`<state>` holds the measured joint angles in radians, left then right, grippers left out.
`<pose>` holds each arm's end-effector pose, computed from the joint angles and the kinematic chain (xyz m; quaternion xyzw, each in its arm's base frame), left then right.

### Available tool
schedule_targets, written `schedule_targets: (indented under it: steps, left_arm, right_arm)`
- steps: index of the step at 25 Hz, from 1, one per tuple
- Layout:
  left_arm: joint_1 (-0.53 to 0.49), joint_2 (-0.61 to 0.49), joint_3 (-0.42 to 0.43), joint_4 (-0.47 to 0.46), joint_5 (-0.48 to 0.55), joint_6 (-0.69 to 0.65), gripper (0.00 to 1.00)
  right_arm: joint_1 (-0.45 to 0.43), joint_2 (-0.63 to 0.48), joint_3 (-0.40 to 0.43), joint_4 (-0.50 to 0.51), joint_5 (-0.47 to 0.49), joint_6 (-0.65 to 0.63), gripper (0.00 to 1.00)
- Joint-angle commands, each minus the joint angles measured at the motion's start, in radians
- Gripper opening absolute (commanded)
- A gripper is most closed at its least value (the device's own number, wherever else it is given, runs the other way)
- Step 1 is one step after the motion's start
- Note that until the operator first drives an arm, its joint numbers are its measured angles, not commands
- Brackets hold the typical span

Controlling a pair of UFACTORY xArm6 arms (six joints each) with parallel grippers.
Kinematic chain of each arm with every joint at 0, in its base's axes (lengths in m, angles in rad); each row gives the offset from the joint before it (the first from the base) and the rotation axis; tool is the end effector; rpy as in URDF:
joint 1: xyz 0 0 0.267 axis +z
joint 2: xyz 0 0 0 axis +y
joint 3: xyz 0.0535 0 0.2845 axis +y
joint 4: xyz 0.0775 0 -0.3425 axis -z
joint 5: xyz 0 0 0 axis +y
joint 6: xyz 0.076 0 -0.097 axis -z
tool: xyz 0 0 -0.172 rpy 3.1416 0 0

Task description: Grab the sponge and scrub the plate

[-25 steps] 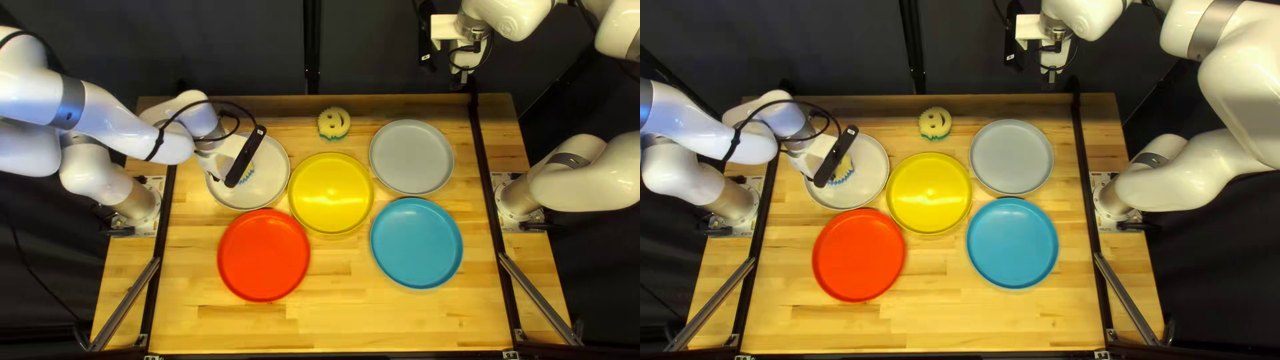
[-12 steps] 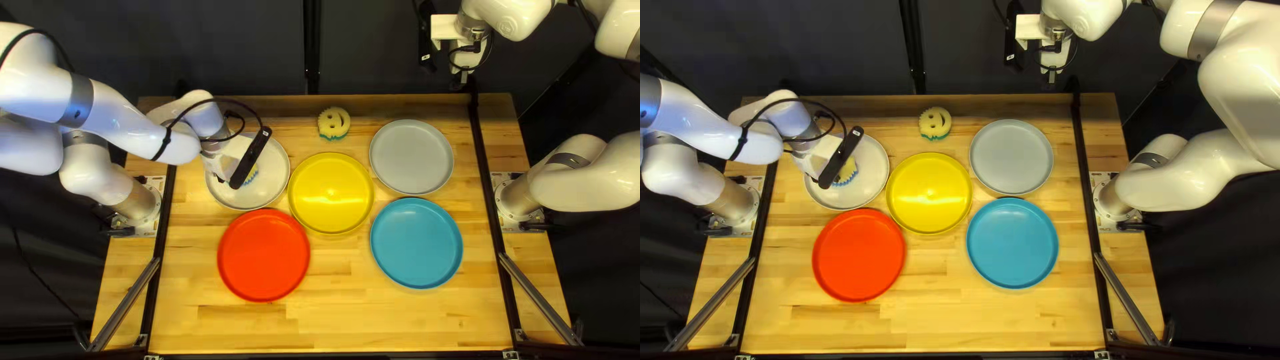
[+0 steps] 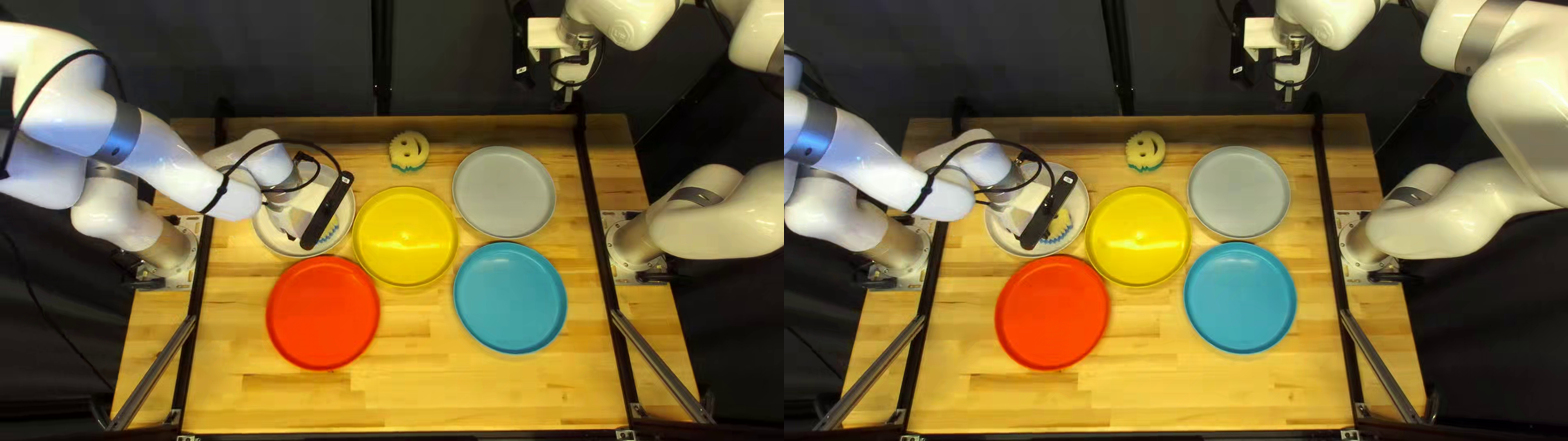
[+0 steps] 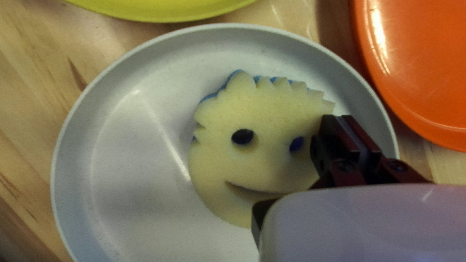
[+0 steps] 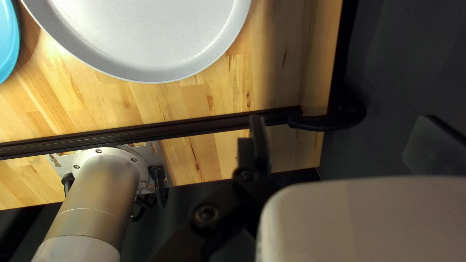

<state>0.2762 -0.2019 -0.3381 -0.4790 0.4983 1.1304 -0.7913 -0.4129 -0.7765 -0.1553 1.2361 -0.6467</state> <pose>0.3263 0.0629 0.0405 0.9693 -0.2149 0.0916 0.0767 0.2180 -0.2710 0.2238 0.9961 -0.0449 -0.0654 0.0393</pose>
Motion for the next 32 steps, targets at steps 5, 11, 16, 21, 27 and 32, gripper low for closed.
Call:
schedule_targets:
  steps: [5, 11, 16, 21, 27, 32]
  left_arm:
    - [0.055, 0.022, -0.049, 0.053, 0.038, -0.006, 0.00]
    - [-0.072, 0.047, -0.064, 0.053, -0.025, -0.110, 0.00]
    - [-0.181, 0.047, -0.051, 0.051, -0.074, -0.182, 0.00]
    - [-0.120, -0.002, -0.007, 0.056, -0.052, -0.136, 0.00]
    - [0.048, -0.059, 0.009, 0.098, 0.037, -0.050, 0.00]
    - [0.194, -0.108, 0.035, 0.116, 0.113, 0.039, 0.00]
  right_arm:
    - [0.000, 0.000, 0.000, 0.000, 0.000, 0.000, 1.00]
    - [0.000, 0.000, 0.000, 0.000, 0.000, 0.000, 1.00]
    - [0.000, 0.000, 0.000, 0.000, 0.000, 0.000, 1.00]
    - [0.000, 0.000, 0.000, 0.000, 0.000, 0.000, 1.00]
    - [0.000, 0.000, 0.000, 0.000, 0.000, 0.000, 1.00]
    - [0.000, 0.000, 0.000, 0.000, 0.000, 0.000, 1.00]
